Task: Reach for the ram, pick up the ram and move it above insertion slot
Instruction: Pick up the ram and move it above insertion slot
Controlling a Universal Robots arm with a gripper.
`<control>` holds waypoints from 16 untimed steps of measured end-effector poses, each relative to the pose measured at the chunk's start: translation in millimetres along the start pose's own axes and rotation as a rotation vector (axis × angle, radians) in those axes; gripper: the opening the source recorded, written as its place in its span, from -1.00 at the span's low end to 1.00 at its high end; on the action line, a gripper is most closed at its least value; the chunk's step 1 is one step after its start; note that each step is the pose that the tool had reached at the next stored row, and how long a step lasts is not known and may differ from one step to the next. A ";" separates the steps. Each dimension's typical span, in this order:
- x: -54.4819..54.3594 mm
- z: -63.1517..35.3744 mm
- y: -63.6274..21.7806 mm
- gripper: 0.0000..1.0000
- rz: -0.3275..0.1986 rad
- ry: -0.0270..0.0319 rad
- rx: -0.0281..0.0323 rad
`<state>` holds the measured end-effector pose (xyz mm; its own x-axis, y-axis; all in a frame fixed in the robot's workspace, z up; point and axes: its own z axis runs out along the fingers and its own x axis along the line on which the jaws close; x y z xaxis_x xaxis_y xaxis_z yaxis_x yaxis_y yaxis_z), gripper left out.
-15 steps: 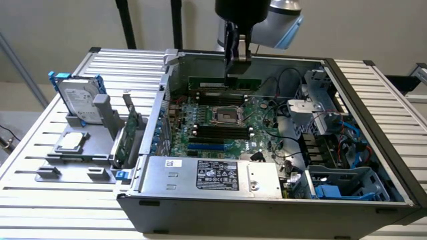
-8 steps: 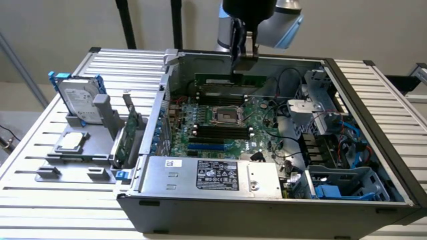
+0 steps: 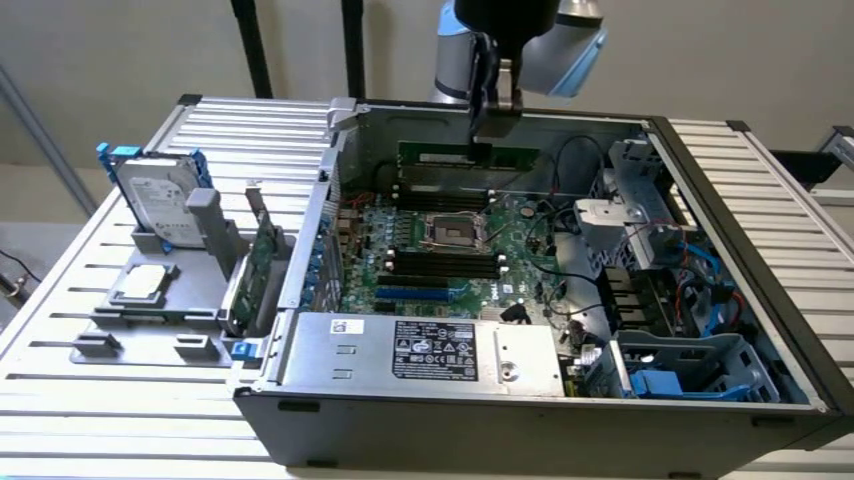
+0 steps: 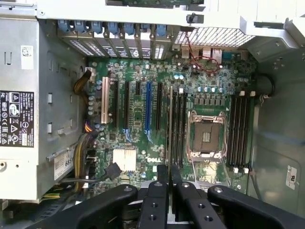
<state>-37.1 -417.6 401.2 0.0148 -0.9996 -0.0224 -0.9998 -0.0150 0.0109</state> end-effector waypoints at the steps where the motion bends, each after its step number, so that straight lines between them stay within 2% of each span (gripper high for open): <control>1: -1.2 0.0 -0.5 -0.73 0.003 0.0000 0.0002; 7: -7.3 0.4 -3.7 -0.73 0.024 0.0000 0.0010; 16: -7.8 0.4 -4.7 -0.73 0.037 0.0004 0.0013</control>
<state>-32.5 -409.8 401.0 -0.0221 -0.9995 -0.0216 -0.9997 0.0219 0.0104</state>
